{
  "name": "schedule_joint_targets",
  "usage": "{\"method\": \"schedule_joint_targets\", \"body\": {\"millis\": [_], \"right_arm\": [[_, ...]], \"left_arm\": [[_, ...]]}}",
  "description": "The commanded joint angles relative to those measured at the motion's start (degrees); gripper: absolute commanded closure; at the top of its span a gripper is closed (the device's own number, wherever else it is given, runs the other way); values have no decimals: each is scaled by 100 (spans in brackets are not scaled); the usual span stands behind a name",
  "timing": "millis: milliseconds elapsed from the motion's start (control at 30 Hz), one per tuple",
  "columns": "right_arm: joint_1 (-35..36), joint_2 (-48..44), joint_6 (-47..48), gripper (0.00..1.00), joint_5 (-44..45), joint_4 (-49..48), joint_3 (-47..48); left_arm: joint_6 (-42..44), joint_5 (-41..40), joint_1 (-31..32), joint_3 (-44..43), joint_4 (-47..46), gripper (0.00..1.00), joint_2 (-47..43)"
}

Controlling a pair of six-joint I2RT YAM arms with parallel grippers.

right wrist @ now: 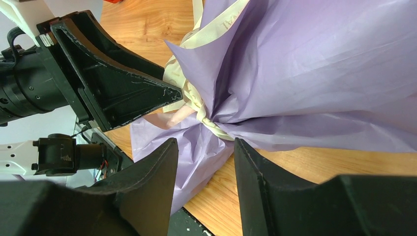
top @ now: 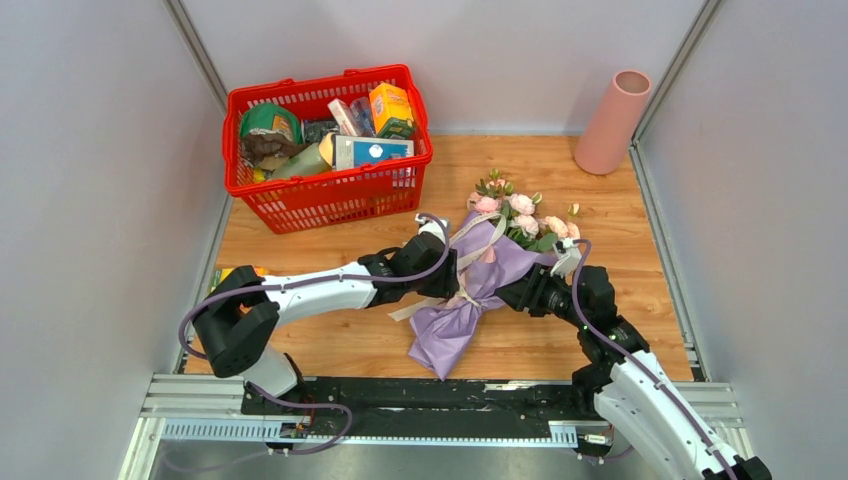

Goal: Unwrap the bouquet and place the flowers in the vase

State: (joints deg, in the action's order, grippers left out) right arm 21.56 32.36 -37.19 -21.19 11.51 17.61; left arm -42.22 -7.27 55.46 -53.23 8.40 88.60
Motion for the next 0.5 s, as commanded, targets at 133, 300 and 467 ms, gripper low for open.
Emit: {"method": "schedule_joint_targets", "body": {"millis": [133, 300, 467], "right_arm": [[15, -72, 63, 52, -105, -281, -38], [23, -72, 107, 52, -78, -281, -64], [23, 7, 334, 52, 36, -281, -3]], "left_arm": [[320, 278, 9, -328, -49, 63, 237], [188, 165, 8, -275, 81, 90, -166], [179, -204, 8, -539, 653, 100, -466]]}}
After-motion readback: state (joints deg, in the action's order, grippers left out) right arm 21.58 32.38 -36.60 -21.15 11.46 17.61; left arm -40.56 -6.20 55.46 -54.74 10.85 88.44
